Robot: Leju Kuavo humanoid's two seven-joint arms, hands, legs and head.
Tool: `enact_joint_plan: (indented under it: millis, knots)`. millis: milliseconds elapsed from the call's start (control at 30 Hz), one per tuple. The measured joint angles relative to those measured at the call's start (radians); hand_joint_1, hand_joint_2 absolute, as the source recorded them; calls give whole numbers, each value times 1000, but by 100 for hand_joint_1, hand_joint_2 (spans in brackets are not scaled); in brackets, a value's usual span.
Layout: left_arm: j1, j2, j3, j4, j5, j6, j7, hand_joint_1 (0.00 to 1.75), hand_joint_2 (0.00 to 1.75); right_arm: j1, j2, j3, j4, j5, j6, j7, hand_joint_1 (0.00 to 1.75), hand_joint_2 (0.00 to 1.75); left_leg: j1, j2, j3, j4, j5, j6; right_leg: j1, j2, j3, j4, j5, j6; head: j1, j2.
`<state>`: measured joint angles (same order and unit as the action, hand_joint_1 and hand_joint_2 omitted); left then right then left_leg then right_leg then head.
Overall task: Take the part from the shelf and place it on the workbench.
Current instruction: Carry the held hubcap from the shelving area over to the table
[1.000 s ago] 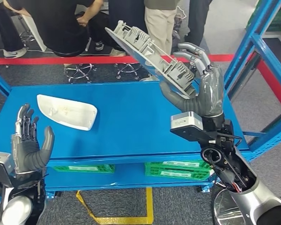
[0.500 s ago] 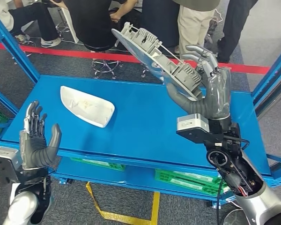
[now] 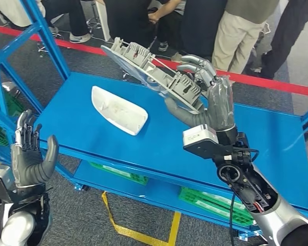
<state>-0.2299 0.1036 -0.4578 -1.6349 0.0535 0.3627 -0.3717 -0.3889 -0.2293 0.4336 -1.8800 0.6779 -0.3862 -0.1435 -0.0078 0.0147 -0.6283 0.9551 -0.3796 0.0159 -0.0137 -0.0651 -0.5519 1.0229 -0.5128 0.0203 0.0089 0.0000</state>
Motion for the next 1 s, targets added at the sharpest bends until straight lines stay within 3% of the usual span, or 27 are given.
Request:
enact_joint_plan:
  millis: [67,100,133,167,200,233,300,367,433,467,533,567,600,667,700,733,800,833,867,933,1000]
  knots:
    - [-2,-2,0,0,1,2,-2,0,175,1,1,11,-3,-11,1,0,175,175,3,-18,9,-6,1,6,-3,46,-47,111,-57,3,11,0]
    - [-2,-4,0,0,2,2,-2,0,175,2,2,17,-5,-16,1,1,175,175,3,-29,11,-6,0,8,-3,56,-81,182,-85,4,16,0]
    - [-1,-5,0,0,2,3,-2,0,175,4,2,23,-6,-21,1,2,175,175,3,-41,12,-5,-1,9,-3,61,-110,237,-101,6,20,0]
    - [0,-6,0,0,3,3,-2,0,175,6,3,28,-6,-25,2,3,175,175,4,-54,13,-4,-1,9,-4,62,-125,258,-97,7,23,0]
    - [1,-7,0,1,3,3,-2,0,175,8,3,32,-7,-27,2,4,175,175,4,-68,14,-2,-3,8,-5,63,-120,237,-72,7,25,0]
    - [1,-7,0,1,3,3,-2,0,175,9,3,36,-8,-30,2,5,175,175,5,-81,16,0,-4,5,-6,70,-97,178,-31,6,29,0]
    - [1,-8,0,1,4,4,-3,0,175,9,3,44,-12,-35,2,4,175,175,7,-107,15,8,-9,-2,-12,111,-36,41,30,4,34,0]
    - [1,-9,0,1,5,4,-5,0,175,8,4,51,-19,-42,3,5,175,175,10,-129,4,14,-6,-13,-13,141,-6,-19,40,-1,34,0]
    - [2,-9,-1,1,5,4,-7,0,175,7,7,59,-26,-47,5,5,175,175,13,-148,-5,13,0,-25,-11,127,0,-26,42,-9,34,0]
    - [2,-8,-1,1,6,4,-8,0,175,6,8,63,-28,-48,6,6,175,175,12,-139,-9,18,-2,-30,-12,116,3,-30,45,-14,34,0]
    - [-1,-8,-1,1,6,2,-10,0,175,4,12,68,-35,-49,8,7,175,175,8,-88,-40,77,-35,-42,-14,90,11,-40,50,-25,21,0]
    - [-2,-8,-1,1,6,1,-11,0,175,4,13,70,-38,-48,8,8,175,175,9,-55,-72,139,-64,-47,-12,77,12,-42,50,-29,14,0]
    - [-3,-8,-1,1,6,-1,-12,0,175,4,15,72,-41,-48,8,8,175,175,12,-37,-111,210,-93,-52,-10,65,12,-42,49,-32,7,0]
    - [0,-9,-1,2,6,-3,-12,0,175,5,17,77,-44,-48,8,10,175,175,18,-26,-165,306,-117,-58,-6,38,12,-42,46,-34,1,0]
    - [0,-9,-2,2,6,-3,-13,0,175,5,18,79,-45,-49,8,11,175,175,20,-23,-163,298,-102,-59,-6,26,14,-42,44,-34,-1,0]
    - [1,-9,-2,3,6,-3,-13,0,175,5,19,82,-47,-49,9,12,175,175,21,-18,-139,249,-72,-59,-6,14,16,-42,42,-32,-3,0]
    - [0,-9,-2,3,4,-1,-13,0,175,5,22,86,-51,-51,10,12,175,175,17,13,-58,100,-12,-53,-3,-6,23,-42,34,-26,-6,0]
    - [0,-9,-2,2,2,0,-12,0,175,4,23,88,-54,-55,11,11,175,175,12,26,-30,48,4,-47,0,-15,26,-41,31,-22,-6,0]
    - [0,-10,-2,2,1,2,-11,0,175,4,24,91,-58,-60,12,10,175,175,7,34,-15,20,8,-40,2,-22,28,-42,27,-17,-5,0]
    - [1,-10,-2,1,-1,5,-9,0,175,3,26,95,-65,-72,16,9,175,175,1,18,-14,12,5,-26,2,-38,35,-46,21,-6,-1,0]
    - [3,-9,-2,-2,-3,7,-7,0,175,4,27,99,-73,-83,19,9,175,175,4,-1,-5,3,5,-14,-2,-24,33,-31,3,3,2,0]
